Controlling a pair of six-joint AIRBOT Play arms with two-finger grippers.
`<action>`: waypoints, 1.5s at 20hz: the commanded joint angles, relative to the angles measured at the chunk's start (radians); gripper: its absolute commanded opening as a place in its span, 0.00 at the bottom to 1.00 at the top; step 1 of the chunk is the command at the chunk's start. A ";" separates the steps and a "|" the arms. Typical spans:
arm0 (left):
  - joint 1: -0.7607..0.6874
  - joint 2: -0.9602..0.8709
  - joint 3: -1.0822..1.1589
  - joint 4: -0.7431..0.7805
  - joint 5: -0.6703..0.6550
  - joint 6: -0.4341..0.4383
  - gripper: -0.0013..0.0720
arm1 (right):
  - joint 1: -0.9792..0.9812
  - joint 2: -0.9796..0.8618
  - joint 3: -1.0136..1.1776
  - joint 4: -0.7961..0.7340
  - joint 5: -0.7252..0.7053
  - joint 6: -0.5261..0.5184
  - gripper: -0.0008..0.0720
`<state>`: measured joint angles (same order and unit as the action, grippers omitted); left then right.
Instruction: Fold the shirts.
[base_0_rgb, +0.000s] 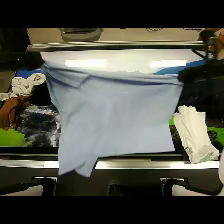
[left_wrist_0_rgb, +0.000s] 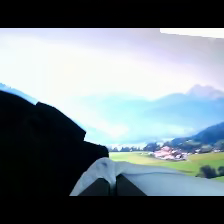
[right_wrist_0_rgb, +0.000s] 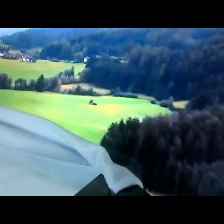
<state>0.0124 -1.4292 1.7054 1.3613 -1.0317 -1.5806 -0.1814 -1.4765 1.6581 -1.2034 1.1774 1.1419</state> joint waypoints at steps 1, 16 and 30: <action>0.000 -0.192 -0.036 -0.008 0.007 0.010 0.06 | 0.056 -0.216 -0.014 0.132 -0.201 0.006 0.09; 0.193 -0.150 -0.270 -0.052 -0.559 0.071 0.68 | -0.180 -0.147 0.030 -0.056 0.460 -0.116 0.75; 0.279 0.187 -1.085 -0.319 -0.132 0.258 0.53 | -0.116 -0.136 -0.056 -0.113 0.544 -0.163 0.75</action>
<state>0.2924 -1.2507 0.6575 1.0843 -1.2545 -1.3342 -0.3054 -1.6146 1.6073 -1.2850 1.7123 0.9833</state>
